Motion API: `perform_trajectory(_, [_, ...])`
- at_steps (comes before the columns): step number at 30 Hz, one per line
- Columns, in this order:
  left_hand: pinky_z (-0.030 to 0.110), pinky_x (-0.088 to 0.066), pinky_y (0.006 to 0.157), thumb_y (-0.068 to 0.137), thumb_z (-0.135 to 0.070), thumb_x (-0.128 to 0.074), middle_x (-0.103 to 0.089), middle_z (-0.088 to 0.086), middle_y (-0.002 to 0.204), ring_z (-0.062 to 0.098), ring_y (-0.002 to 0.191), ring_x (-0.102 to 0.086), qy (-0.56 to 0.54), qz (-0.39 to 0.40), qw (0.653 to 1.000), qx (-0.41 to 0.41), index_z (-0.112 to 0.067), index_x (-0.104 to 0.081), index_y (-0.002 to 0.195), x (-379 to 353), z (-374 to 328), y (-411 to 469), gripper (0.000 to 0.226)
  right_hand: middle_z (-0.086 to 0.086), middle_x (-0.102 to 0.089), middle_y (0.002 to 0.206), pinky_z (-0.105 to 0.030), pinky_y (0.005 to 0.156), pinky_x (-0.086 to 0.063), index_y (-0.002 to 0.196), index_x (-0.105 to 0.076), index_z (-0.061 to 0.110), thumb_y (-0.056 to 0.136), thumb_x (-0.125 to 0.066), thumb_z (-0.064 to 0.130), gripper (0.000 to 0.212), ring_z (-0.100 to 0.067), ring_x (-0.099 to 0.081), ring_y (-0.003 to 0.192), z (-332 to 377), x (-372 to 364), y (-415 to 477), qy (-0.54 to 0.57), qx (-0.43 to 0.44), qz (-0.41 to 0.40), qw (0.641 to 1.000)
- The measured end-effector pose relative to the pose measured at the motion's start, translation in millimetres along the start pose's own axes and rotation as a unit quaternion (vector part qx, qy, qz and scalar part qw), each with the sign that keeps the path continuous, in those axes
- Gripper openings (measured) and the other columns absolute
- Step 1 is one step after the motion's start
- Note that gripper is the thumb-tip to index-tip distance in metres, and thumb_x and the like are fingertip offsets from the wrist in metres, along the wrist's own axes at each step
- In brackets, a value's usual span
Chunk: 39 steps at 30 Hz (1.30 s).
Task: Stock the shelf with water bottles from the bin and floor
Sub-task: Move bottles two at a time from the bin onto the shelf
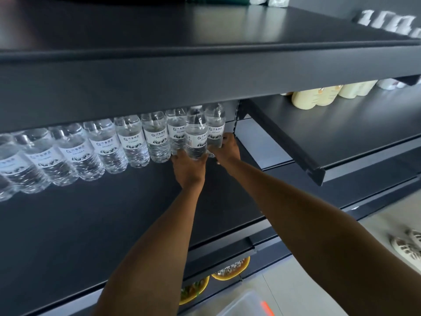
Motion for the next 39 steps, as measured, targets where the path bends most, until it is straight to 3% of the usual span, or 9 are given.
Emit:
perform_trajectory(4, [0.041, -0.053, 0.089, 0.076, -0.045, -0.085, -0.062, 0.018, 0.129, 0.035, 0.114, -0.064, -0.014, -0.006, 1.000, 0.020, -0.004, -0.057, 0.126, -5, -8, 1, 0.070, -0.004, -0.064, 0.123, -0.043, 0.089, -0.058, 0.128, -0.051, 0.019, 0.083, -0.076, 0.022, 0.052, -0.023, -0.064, 0.107, -4, 1, 9, 0.014, 0.010, 0.003, 1.000])
perform_trajectory(9, [0.034, -0.052, 0.085, 0.076, -0.047, -0.084, -0.069, 0.011, 0.120, 0.030, 0.107, -0.068, -0.030, -0.008, 0.999, 0.039, -0.008, -0.060, 0.122, -10, -10, 2, 0.065, -0.003, -0.064, 0.123, -0.038, 0.087, -0.054, 0.124, -0.057, 0.022, 0.088, -0.073, 0.025, 0.040, -0.022, -0.064, 0.108, -14, -6, 14, 0.032, 0.016, -0.014, 0.999])
perform_trajectory(16, [0.032, -0.049, 0.091, 0.077, -0.043, -0.085, -0.065, 0.012, 0.129, 0.030, 0.114, -0.066, -0.056, -0.011, 0.996, 0.075, -0.007, -0.057, 0.129, -18, -15, 9, 0.068, -0.007, -0.059, 0.137, -0.034, 0.094, -0.048, 0.143, -0.054, 0.017, 0.095, -0.066, 0.023, 0.050, -0.025, -0.059, 0.119, -26, -5, 9, 0.047, 0.036, -0.089, 0.994])
perform_trajectory(19, [0.034, -0.048, 0.091, 0.080, -0.043, -0.084, -0.066, 0.015, 0.120, 0.032, 0.111, -0.064, -0.049, -0.010, 0.995, 0.087, -0.001, -0.059, 0.119, -18, -12, 13, 0.063, -0.010, -0.058, 0.141, -0.031, 0.094, -0.046, 0.148, -0.051, 0.015, 0.097, -0.064, 0.022, 0.053, -0.027, -0.059, 0.122, -33, -4, 6, 0.049, 0.046, -0.109, 0.992])
perform_trajectory(24, [0.037, -0.052, 0.086, 0.079, -0.046, -0.083, -0.068, 0.014, 0.112, 0.033, 0.103, -0.067, -0.055, -0.032, 0.992, 0.113, -0.002, -0.062, 0.109, -23, -12, 17, 0.057, -0.010, -0.063, 0.139, -0.037, 0.090, -0.051, 0.154, -0.040, 0.014, 0.100, -0.060, 0.019, 0.057, -0.030, -0.064, 0.115, -32, -5, 5, 0.034, 0.041, -0.115, 0.992])
perform_trajectory(26, [0.038, -0.051, 0.089, 0.079, -0.043, -0.085, -0.068, 0.015, 0.117, 0.034, 0.109, -0.066, -0.069, -0.047, 0.988, 0.127, -0.003, -0.061, 0.114, -24, -16, 15, 0.059, -0.011, -0.068, 0.129, -0.039, 0.085, -0.054, 0.152, -0.042, 0.016, 0.100, -0.059, 0.017, 0.055, -0.033, -0.067, 0.109, -33, -6, 5, 0.014, 0.041, -0.108, 0.993])
perform_trajectory(29, [0.037, -0.046, 0.103, 0.080, -0.038, -0.086, -0.060, 0.015, 0.138, 0.033, 0.127, -0.059, -0.107, -0.060, 0.980, 0.158, -0.004, -0.051, 0.137, -25, -22, 12, 0.075, -0.011, -0.070, 0.124, -0.045, 0.089, -0.057, 0.150, -0.044, 0.020, 0.097, -0.062, 0.020, 0.056, -0.036, -0.067, 0.109, -33, -8, 5, -0.019, 0.048, -0.086, 0.995])
perform_trajectory(34, [0.037, -0.041, 0.111, 0.079, -0.036, -0.087, -0.046, 0.019, 0.152, 0.034, 0.138, -0.050, -0.135, -0.068, 0.972, 0.177, -0.001, -0.032, 0.152, -31, -29, 11, 0.098, -0.007, -0.059, 0.146, -0.047, 0.109, -0.047, 0.158, -0.034, 0.023, 0.095, -0.064, 0.020, 0.069, -0.036, -0.056, 0.130, -28, -8, 10, -0.053, 0.059, -0.027, 0.996])
perform_trajectory(39, [0.036, -0.040, 0.109, 0.079, -0.035, -0.088, -0.047, 0.019, 0.149, 0.033, 0.137, -0.049, -0.110, -0.070, 0.976, 0.176, 0.000, -0.035, 0.149, -33, -32, 10, 0.095, -0.001, -0.049, 0.156, -0.050, 0.120, -0.034, 0.161, -0.024, 0.029, 0.091, -0.059, 0.010, 0.080, -0.032, -0.045, 0.143, -20, -4, 15, -0.034, 0.047, 0.037, 0.998])
Point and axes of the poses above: each hand's wrist, its own y-axis towards the middle knuckle, its own x-axis out of the back of the hand, z = x × y, the point moved 3 cm from there along y, towards the middle knuckle
